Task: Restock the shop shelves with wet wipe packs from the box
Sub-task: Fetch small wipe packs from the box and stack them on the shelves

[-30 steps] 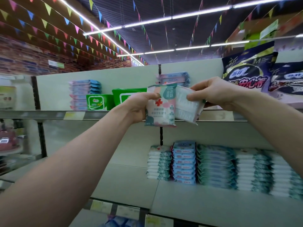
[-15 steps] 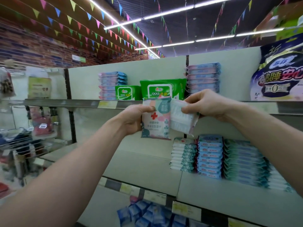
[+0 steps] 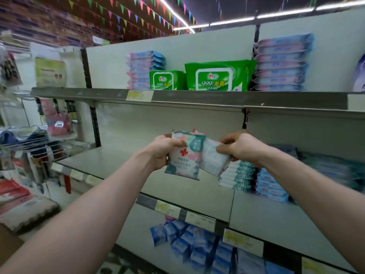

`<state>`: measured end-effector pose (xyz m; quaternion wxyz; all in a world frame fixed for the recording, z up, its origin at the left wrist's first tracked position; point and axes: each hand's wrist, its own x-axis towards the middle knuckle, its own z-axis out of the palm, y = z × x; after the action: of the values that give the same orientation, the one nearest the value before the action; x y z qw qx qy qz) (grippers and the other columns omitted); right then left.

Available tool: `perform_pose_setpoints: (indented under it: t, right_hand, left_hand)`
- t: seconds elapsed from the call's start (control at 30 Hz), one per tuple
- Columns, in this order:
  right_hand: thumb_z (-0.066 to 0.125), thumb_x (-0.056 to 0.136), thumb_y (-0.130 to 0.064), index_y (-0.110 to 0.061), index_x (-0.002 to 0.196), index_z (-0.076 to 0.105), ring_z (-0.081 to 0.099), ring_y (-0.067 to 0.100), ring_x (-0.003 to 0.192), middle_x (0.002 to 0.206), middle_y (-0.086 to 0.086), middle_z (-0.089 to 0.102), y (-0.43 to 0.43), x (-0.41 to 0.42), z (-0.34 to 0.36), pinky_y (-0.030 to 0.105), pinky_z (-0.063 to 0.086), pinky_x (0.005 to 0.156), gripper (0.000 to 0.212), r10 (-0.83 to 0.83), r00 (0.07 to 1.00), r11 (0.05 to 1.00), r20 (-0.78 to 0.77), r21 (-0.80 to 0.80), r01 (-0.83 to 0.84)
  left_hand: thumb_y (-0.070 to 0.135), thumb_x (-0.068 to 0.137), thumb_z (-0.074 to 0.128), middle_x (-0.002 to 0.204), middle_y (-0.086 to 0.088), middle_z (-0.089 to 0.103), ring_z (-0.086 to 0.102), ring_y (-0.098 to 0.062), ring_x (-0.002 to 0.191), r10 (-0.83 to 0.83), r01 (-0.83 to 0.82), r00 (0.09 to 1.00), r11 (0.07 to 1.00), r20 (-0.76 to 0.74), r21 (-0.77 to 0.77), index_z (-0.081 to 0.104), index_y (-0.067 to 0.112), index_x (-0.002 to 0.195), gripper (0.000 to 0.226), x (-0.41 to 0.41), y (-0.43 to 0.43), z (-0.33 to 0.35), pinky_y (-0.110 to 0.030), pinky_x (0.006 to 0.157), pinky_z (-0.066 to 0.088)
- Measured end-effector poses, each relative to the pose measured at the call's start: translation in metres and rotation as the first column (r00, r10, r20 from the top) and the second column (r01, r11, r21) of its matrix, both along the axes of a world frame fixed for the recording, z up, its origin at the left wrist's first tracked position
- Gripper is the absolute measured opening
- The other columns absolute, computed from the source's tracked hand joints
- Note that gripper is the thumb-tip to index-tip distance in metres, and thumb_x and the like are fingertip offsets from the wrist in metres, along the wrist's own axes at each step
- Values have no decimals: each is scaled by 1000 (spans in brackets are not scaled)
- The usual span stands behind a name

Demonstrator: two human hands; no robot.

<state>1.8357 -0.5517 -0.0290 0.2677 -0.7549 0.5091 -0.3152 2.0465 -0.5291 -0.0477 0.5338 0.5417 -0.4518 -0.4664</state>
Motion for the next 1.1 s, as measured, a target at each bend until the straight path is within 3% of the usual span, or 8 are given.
perform_pose_setpoints:
  t: [0.1,0.2,0.3,0.43,0.57,0.93,1.03,1.1]
  right_hand:
    - [68,85,-13,-13,99,71,62,19,80,92,4,69,-28,8,-15,34,55,73,15,-21,1000,998,-5,-67,21]
    - [68,84,-14,-14,95,72,64,20,84,91,4,70,-56,13,-29,39,56,80,12,-37,999,991,-12,-131,35]
    - [66,86,-19,-16,99,71,63,17,87,95,0,68,-84,17,-44,29,50,74,14,-102,988,972,-114,-223,75]
    - [64,89,-18,-15,90,68,60,17,81,88,0,66,-118,23,-71,26,44,66,5,-124,974,954,-191,-294,64]
    - [61,88,-11,-14,83,63,60,22,82,85,5,66,-146,30,-105,31,45,66,6,-118,961,941,-250,-336,28]
    - [45,91,1,-14,87,55,48,18,91,100,6,61,-180,62,-188,28,30,64,19,-170,849,962,-501,-272,32]
    - [46,89,2,-20,76,47,52,19,89,102,9,62,-181,65,-196,27,36,66,26,-107,826,984,-553,-180,7]
    - [49,88,-2,-19,73,54,56,19,90,103,8,62,-181,64,-199,28,44,73,24,-32,814,998,-580,-66,-8]
  left_hand:
    - [0,88,61,88,-11,68,64,-24,76,53,-52,999,998,-13,31,59,10,101,16,4,-22,-9,-33,64,52]
    - [1,87,61,94,-12,69,64,-25,77,51,-51,999,996,-4,76,59,12,105,21,7,-48,-16,-35,69,54]
    - [3,90,58,97,-13,69,65,-24,77,71,-73,997,990,24,119,57,11,110,21,15,-76,-23,-36,67,55]
    - [2,91,59,94,-13,68,65,-25,78,113,-116,993,975,26,187,55,6,112,22,25,-106,-37,-38,61,53]
    - [5,90,62,102,-15,65,64,-28,84,174,-178,984,950,41,254,51,6,115,27,32,-134,-57,-42,75,53]
    - [4,93,56,88,-13,65,62,-28,84,95,-66,993,937,-69,344,53,5,108,15,52,-195,-100,-44,80,51]
    - [9,94,58,90,-12,65,62,-26,79,24,3,997,930,-67,368,53,7,112,19,52,-211,-104,-42,72,52]
    - [12,94,58,89,-12,65,62,-26,78,-25,60,995,922,-97,382,53,8,113,20,49,-220,-106,-40,68,51]
